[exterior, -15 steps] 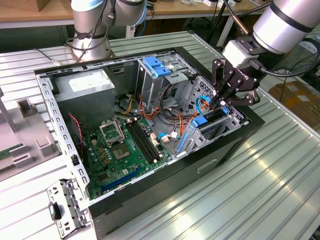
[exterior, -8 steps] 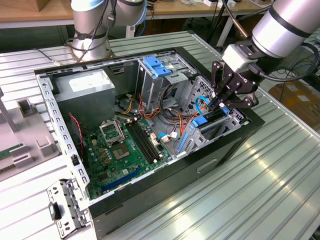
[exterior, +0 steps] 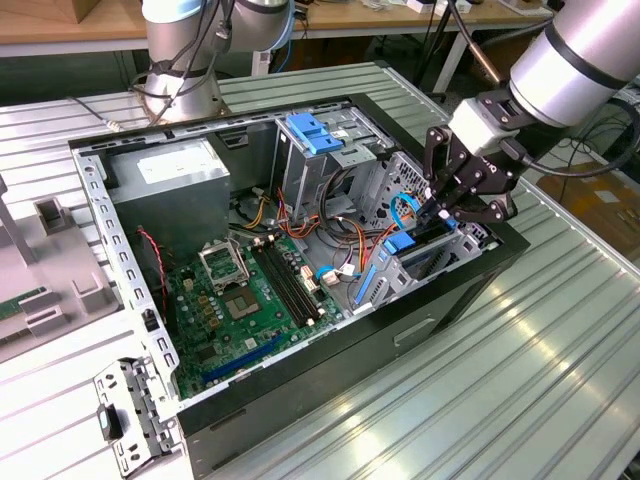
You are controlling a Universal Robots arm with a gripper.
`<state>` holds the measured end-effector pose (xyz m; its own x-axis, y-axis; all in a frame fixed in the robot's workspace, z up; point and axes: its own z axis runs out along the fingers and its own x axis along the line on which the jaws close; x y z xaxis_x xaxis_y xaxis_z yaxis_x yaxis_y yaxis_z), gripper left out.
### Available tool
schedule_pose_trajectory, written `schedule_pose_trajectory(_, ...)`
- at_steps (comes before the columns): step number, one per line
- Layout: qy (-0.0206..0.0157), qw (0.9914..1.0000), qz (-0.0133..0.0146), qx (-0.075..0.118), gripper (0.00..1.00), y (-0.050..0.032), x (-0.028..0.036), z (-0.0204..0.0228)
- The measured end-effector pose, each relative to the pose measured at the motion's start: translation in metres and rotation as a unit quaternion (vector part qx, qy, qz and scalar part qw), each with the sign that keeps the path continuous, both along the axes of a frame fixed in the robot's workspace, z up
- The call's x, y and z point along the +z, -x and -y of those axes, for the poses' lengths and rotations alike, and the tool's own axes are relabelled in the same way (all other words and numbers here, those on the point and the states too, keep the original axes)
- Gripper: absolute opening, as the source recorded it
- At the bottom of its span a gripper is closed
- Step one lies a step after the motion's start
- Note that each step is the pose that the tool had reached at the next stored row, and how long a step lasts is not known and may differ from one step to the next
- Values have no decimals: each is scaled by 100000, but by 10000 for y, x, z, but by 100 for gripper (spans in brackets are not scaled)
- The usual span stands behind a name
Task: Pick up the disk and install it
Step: 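Insert the second disk wire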
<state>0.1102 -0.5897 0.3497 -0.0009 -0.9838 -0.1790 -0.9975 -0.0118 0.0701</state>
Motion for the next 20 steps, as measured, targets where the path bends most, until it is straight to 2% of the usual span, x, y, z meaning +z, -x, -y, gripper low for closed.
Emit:
schedule_pose_trajectory(5, -206, 100000, -2, 1, 16, -1, -28, 17)
schedule_pose_trajectory(10, -287, 100000, -3, 2, 16, -2, -31, 58)
schedule_pose_trajectory(17, -521, 99999, -7, -4, 16, -25, -60, 59)
schedule_pose_trajectory(20, -532, 99999, -5, 1, 16, -26, -76, 74)
